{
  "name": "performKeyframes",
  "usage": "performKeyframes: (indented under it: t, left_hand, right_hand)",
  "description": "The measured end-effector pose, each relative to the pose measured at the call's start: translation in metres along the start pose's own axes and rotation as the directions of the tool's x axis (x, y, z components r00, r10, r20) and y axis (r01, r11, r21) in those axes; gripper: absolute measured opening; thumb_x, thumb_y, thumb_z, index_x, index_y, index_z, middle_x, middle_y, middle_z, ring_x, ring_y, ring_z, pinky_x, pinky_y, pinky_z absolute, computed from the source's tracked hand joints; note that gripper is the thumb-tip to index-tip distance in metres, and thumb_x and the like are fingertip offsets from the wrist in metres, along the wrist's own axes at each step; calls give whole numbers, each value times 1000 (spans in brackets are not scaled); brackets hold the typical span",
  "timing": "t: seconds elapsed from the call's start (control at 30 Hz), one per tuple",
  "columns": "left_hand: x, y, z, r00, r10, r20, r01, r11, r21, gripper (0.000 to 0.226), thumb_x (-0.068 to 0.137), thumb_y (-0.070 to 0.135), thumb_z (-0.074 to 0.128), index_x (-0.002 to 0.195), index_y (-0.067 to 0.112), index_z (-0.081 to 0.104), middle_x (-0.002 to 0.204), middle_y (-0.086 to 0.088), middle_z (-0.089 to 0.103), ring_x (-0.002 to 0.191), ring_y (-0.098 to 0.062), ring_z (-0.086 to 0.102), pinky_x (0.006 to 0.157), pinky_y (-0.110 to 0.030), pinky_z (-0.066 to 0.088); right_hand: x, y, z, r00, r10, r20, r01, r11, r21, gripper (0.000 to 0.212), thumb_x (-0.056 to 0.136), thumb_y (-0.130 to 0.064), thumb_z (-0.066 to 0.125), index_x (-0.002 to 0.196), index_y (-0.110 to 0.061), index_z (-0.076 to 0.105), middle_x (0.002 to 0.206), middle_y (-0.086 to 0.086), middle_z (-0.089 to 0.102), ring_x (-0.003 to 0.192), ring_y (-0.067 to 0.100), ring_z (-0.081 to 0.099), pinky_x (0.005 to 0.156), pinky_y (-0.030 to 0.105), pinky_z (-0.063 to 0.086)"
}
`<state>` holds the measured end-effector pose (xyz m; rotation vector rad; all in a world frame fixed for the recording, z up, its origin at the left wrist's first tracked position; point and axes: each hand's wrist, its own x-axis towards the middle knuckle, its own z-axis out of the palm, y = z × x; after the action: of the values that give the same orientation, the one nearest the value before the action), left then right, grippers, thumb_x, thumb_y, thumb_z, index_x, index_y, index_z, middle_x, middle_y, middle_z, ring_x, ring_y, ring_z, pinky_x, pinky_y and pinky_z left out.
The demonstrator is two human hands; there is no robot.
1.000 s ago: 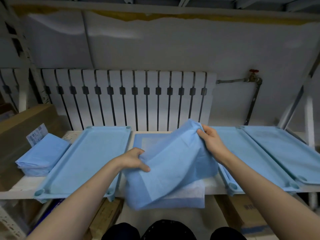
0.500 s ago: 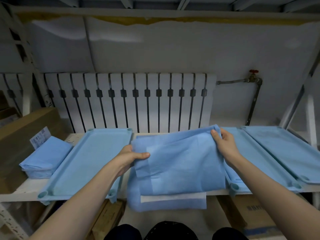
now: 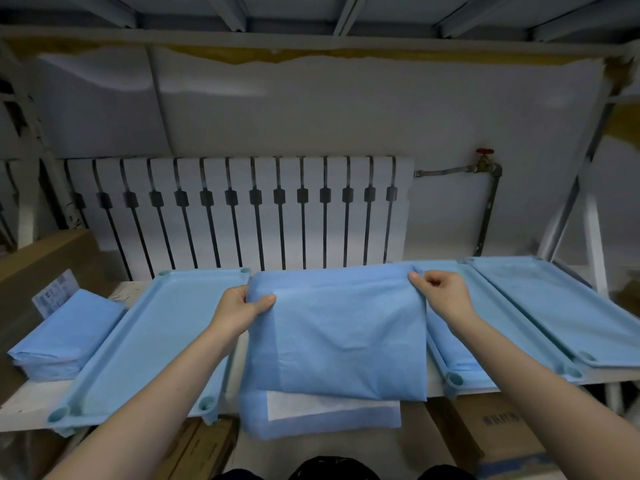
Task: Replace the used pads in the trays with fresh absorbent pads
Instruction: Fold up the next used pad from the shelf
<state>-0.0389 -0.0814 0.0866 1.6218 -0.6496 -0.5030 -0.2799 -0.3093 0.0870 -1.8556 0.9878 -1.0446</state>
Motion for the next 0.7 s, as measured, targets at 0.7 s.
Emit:
performKeyframes:
  t: [0.7]
  left_hand:
    - [120,64,-1,930,118,-348,-24,965,262,15,90,19,60,77,13,55,78,-5,56,70,-22,58,67,-38,49]
  right_hand:
    - [104,-27,64,989,-148,24,149,988,-38,33,99,-21,40,67,-13,38,66,7,43,67,20,42,64,32,35]
